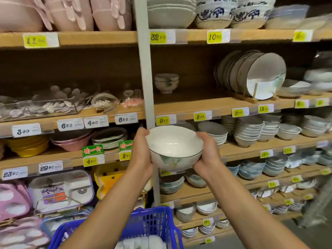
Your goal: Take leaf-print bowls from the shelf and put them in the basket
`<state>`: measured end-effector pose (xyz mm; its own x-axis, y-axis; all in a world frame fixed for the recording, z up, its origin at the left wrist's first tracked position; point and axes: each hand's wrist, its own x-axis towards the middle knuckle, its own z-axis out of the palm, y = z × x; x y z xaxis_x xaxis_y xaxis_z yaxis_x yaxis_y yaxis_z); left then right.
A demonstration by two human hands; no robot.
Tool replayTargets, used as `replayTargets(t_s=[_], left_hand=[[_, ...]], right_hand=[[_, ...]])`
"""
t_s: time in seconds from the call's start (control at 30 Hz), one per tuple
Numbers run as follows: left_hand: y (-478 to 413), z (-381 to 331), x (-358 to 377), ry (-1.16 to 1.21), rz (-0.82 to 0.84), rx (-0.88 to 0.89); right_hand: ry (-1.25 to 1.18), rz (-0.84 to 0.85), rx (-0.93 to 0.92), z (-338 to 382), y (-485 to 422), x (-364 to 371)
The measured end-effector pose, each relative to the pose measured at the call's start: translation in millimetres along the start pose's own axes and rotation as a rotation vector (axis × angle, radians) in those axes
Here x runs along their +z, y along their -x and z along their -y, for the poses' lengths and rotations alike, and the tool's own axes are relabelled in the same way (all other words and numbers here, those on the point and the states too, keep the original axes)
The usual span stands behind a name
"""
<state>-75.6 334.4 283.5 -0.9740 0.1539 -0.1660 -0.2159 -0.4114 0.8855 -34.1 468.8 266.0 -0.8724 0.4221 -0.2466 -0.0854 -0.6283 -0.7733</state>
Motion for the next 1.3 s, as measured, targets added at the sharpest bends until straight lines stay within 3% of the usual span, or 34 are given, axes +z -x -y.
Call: replayTargets(t_s=[0.3,0.57,1.3], left_hand=[[10,37,129,0.114,0.018,-0.023],[-6,34,196,0.084,0.104,-0.052],[-238,-3,235,0.071,-0.045,0.069]], right_hand=[[0.083,0.028,-0.115,111,-28,-80],[0.111,0.035,-0.141,173,-56,-105],[0.194,0.136,-0.082,203,-289,-12]])
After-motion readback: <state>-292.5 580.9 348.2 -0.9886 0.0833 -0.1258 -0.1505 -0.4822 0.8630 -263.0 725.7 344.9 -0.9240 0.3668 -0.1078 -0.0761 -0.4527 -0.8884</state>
